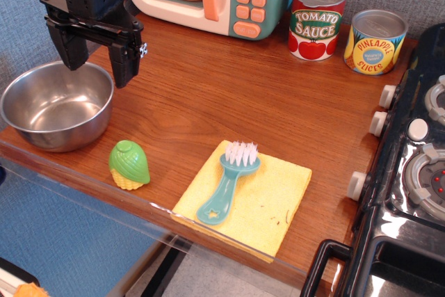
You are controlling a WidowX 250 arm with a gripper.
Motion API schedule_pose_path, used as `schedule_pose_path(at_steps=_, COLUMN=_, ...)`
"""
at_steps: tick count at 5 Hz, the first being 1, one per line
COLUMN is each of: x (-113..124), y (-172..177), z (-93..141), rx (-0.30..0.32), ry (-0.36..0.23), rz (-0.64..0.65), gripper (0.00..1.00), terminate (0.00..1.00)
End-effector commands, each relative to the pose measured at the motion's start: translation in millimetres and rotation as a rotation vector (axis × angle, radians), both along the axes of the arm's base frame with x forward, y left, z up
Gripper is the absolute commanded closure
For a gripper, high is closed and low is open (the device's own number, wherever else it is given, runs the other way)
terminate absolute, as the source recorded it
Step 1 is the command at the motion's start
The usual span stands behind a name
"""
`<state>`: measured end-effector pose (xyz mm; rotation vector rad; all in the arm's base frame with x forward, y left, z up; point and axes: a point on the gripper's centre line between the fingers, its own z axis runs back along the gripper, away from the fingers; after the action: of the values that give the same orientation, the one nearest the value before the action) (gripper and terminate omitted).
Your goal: PLACE THE BRUSH NEAR OWEN
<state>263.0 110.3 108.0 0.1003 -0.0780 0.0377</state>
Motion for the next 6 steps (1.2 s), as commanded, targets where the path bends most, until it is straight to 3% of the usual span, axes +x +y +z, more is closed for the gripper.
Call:
schedule_pose_path(at_steps=1, x=0, y=0, z=0, rx=0.000, ry=0.000, rz=0.000, gripper=0.00, terminate=0.00)
schedule_pose_path(at_steps=3, x=-14, y=-68, z=3, rx=0.009, ry=0.002, rz=-0.157, gripper=0.00, terminate=0.00)
schedule_pose_path(at_steps=4, x=-19, y=-104, z=-7, rx=-0.016, ry=0.018, rz=-0.223, gripper=0.00, terminate=0.00)
schedule_pose_path(at_steps=6, x=-16, y=-146, z=-39, rx=-0.094, ry=0.040, rz=-0.156, gripper=0.00, terminate=0.00)
